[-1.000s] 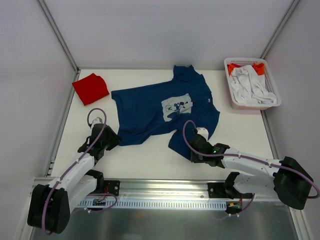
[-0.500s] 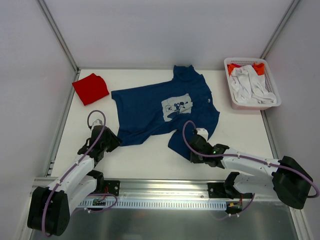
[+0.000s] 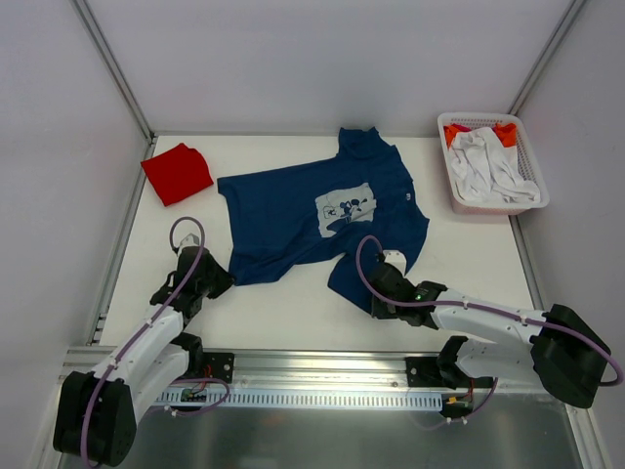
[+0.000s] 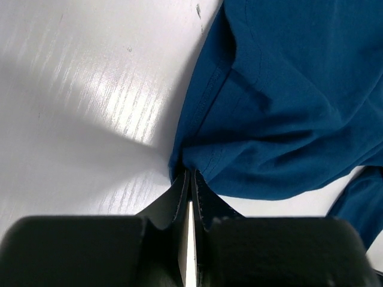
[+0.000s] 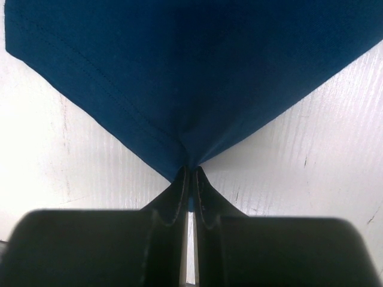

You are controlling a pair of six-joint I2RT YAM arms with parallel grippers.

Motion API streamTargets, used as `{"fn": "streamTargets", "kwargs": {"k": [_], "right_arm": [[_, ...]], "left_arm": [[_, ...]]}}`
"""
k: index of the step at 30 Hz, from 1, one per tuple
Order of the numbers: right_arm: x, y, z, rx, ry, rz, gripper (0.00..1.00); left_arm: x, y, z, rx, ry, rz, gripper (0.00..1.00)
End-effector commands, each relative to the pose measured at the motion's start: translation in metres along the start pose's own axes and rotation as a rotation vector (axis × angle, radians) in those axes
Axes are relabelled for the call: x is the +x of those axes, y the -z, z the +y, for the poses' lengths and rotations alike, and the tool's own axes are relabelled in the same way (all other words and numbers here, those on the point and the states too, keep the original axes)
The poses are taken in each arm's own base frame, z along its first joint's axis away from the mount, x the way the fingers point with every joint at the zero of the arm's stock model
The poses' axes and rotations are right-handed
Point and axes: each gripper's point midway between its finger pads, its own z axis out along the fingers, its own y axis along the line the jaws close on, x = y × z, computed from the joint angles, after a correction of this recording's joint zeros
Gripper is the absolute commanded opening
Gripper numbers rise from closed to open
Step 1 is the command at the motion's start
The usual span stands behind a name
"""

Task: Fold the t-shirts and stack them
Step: Grap the side of the flattened tshirt closest away from the robot with both arms

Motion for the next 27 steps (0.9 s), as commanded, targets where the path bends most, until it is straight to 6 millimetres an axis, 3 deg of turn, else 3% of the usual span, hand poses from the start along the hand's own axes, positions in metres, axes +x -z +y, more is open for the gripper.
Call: {"fn": "streamTargets", "kwargs": {"k": [1,6,13,15,19,27], "right_arm": [[-0.006,0.005,0.006,-0.018,-0.021,-0.017,0.00],[-0.027,0.020,-0.001,0.017,-0.005,-0.094,0.00],[-0.074,0.061,-0.018,0.037,-0.062,-0.264,0.00],[-0.079,0.068,-0.027,0.058,-0.077,-0.283,0.00],[-0.091,0.082,-0.041,0.086,-0.109,-0.335,0.00],[-0.105,0.111,-0.073,0.161,-0.177,-0.444,0.00]], "left_arm": [[-0.004,0.007,-0.005,0.014,0.009,-0.002,0.00],[-0.029,0.027,-0.025,0.048,-0.018,-0.064,0.00],[-0.065,0.059,-0.051,0.064,-0.049,-0.138,0.00],[-0.074,0.067,-0.059,0.075,-0.056,-0.161,0.00],[-0.080,0.074,-0.058,0.061,-0.058,-0.173,0.00],[-0.084,0.088,-0.037,-0.005,-0.038,-0.222,0.00]]}}
